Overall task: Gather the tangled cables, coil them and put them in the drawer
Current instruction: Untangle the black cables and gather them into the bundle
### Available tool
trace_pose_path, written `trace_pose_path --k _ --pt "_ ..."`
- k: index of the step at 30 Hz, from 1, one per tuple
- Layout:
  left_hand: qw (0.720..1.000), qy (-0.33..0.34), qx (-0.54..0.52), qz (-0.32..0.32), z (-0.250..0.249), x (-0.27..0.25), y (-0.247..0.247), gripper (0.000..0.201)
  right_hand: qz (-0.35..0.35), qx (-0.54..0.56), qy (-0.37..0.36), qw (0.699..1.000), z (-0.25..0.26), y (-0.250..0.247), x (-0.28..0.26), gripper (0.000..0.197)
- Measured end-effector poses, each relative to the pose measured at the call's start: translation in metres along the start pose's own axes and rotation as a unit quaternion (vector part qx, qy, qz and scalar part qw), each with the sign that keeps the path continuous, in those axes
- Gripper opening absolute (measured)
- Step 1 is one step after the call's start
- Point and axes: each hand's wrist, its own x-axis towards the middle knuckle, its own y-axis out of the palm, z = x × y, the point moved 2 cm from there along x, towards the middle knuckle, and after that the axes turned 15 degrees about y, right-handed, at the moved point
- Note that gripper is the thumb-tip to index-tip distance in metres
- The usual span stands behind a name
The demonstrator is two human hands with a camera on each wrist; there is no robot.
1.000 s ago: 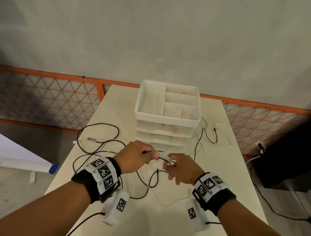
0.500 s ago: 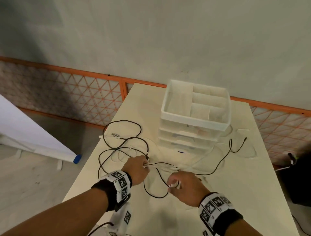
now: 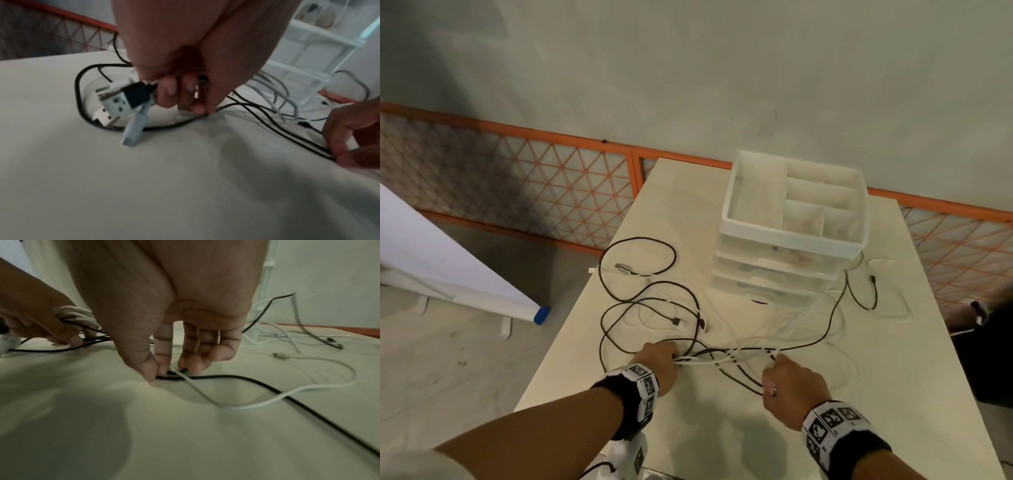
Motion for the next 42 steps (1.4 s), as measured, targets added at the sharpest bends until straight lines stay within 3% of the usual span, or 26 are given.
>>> trace_pose_path --k 4,7,12,17,19,21,23,26,29,31,33,35,37,42 --pt "0.994 0.095 -0.042 0.03 -0.046 0.01 -0.013 0.028 -0.011 -0.007 0.052 0.999 -0.02 -0.009 -0.004 0.023" --pt "0.985 0.138 -0.096 0.037 -0.076 0.018 -0.031 0.026 -0.033 0.075 0.044 0.996 -0.021 -0.018 -0.004 0.027" --pt "0.968 0.181 -0.172 0.005 -0.112 0.01 -0.077 0.023 -0.025 0.197 -0.009 0.98 0.0 -0.028 -0.001 0.045" --pt "0.943 0.246 -0.219 -0.048 -0.141 -0.007 -0.133 0.024 -0.092 0.32 -0.018 0.943 0.02 -0.04 0.001 0.076" --pt "0.945 0.253 -0.198 -0.054 -0.141 -0.009 -0.141 0.024 -0.144 0.401 -0.003 0.905 0.024 -0.054 0.004 0.066" --pt "0.951 0.243 -0.19 -0.034 -0.135 -0.009 -0.136 0.025 -0.181 0.446 -0.023 0.876 0.03 -0.07 0.006 0.036" --pt "0.953 0.219 -0.206 -0.039 -0.128 -0.01 -0.129 0.027 -0.144 0.428 -0.066 0.89 0.036 -0.081 0.006 0.004" --pt "0.953 0.184 -0.215 -0.107 -0.116 -0.007 -0.134 0.026 -0.019 0.303 -0.051 0.952 0.034 -0.072 0.009 0.026" --pt "0.946 0.159 -0.24 -0.149 -0.1 -0.004 -0.144 0.027 -0.01 0.289 -0.033 0.957 0.018 -0.069 0.013 0.027" --pt "0.94 0.151 -0.263 -0.159 -0.092 -0.002 -0.143 0.025 -0.038 0.385 -0.093 0.917 0.013 -0.089 0.003 0.025" --pt "0.926 0.158 -0.303 -0.16 -0.091 0.001 -0.135 0.025 -0.087 0.496 -0.161 0.849 0.014 -0.128 -0.015 0.024" --pt "0.901 0.169 -0.376 -0.132 -0.096 0.004 -0.12 0.026 -0.115 0.572 -0.182 0.792 0.017 -0.167 -0.03 0.028" --pt "0.884 0.179 -0.422 -0.093 -0.1 0.009 -0.104 0.025 -0.142 0.608 -0.175 0.761 0.017 -0.198 -0.038 0.03" --pt "0.923 0.152 -0.34 -0.092 -0.081 0.024 -0.087 0.021 -0.205 0.735 -0.125 0.633 -0.021 -0.223 -0.033 0.031"
